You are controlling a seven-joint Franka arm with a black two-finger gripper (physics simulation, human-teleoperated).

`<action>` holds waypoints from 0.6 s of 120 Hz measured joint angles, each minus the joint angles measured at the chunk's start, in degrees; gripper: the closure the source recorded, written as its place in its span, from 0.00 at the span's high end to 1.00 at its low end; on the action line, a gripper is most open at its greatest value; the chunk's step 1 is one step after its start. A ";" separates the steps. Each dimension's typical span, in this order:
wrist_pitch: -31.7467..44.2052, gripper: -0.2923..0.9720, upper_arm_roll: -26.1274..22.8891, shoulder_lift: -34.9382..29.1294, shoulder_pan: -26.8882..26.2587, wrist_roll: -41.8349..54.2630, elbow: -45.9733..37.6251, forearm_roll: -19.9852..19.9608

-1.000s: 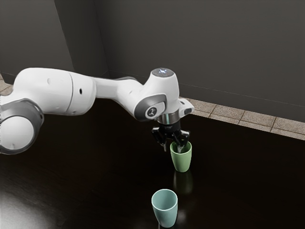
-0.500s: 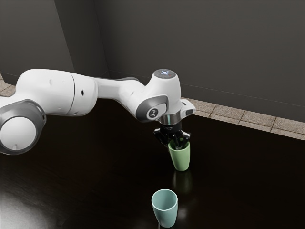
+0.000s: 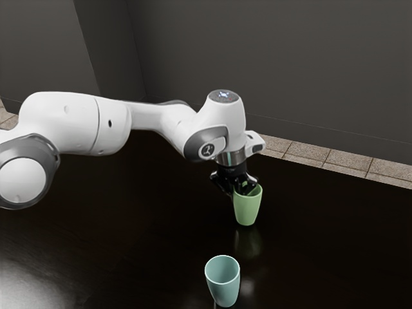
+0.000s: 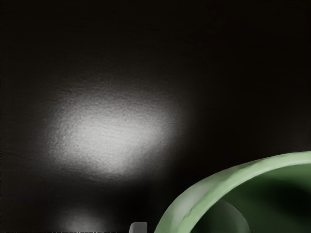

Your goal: Place the left cup onto the right cup

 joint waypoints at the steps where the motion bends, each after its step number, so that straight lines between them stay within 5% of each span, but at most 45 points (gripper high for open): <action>1: -0.02 0.17 0.00 -0.06 -0.02 -0.02 0.00 0.02; 72: -2.79 0.15 0.17 -8.75 -3.07 -0.88 -1.01 0.06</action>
